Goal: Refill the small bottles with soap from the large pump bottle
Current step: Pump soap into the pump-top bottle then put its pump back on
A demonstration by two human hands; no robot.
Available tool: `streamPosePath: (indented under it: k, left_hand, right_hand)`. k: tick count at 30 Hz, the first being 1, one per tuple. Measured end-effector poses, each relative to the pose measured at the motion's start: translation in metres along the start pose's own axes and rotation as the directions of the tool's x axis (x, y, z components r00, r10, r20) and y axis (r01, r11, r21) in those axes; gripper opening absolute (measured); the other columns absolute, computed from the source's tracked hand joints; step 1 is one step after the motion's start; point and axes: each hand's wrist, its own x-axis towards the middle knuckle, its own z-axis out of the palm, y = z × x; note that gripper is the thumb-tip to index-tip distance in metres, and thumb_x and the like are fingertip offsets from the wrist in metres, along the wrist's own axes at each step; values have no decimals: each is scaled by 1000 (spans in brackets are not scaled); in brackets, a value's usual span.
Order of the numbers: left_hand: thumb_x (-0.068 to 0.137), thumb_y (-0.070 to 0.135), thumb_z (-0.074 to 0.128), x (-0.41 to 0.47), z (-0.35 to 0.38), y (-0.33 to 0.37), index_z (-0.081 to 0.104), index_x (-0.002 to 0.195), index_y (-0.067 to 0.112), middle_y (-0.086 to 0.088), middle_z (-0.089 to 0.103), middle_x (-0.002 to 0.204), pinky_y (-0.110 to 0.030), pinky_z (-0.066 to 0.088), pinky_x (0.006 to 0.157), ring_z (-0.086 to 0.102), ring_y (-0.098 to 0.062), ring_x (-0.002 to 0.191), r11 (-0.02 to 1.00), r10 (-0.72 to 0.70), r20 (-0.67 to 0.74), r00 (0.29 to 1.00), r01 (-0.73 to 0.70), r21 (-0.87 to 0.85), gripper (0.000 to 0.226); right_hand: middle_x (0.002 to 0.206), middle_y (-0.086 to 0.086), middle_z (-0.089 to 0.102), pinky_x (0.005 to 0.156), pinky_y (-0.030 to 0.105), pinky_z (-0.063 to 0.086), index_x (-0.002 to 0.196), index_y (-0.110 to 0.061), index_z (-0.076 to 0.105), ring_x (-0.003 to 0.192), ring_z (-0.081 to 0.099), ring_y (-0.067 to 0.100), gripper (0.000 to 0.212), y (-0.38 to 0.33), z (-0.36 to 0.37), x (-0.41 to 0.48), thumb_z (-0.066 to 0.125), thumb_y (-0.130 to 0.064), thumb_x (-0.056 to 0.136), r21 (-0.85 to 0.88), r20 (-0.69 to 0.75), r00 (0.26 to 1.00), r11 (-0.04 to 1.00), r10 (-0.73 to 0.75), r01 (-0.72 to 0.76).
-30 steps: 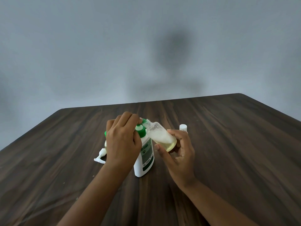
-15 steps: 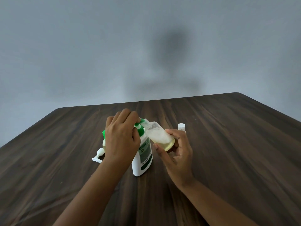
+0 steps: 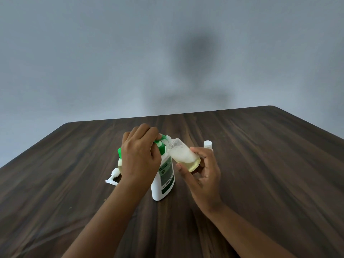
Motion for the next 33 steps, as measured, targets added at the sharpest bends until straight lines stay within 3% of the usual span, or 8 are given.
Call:
streamPosePath:
  k: [10,15,20,28,33]
  left_hand:
    - [71,7,34,14,-9,2,57,68,10,0,55,68,-31,31,66,47,-19,60,995,81,47,996,-83,56,24]
    - [68,5,32,10,-4,3,53,66,8,-2,52,65,-29,29,63,40,-17,62,997,59,46,997,-60,37,22]
    - [69,5,32,4,-3,4,55,68,8,-3,54,68,-30,31,65,46,-19,63,998,38,43,998,-40,39,23]
    - [70,8,30,17,-7,5,56,70,11,4,51,69,-26,26,68,35,-10,62,998,44,60,997,-46,41,26]
    - [68,5,31,5,0,3,53,68,7,-3,53,68,-29,30,64,39,-15,64,1000,7,26,1000,-7,19,22]
  right_hand:
    - [107,-3,57,70,20,55,114,-16,52,95,63,18,37,-1,-1,2,70,-33,87,29,4,1000,999,-15,15]
    - [106,-1,57,70,22,56,114,-17,51,94,64,21,37,1,-1,1,70,-33,87,19,8,1000,1000,-9,9]
    - [107,-1,57,70,24,57,115,-18,51,96,63,22,38,1,-2,0,69,-37,87,1,3,1000,1000,-6,6]
    - [109,-1,57,70,25,58,115,-18,51,98,64,22,38,1,-1,2,69,-37,87,-3,2,1000,1000,-12,12]
    - [109,-4,57,70,27,58,116,-17,51,98,63,22,38,3,-1,0,70,-32,87,-22,11,1000,1000,-17,17]
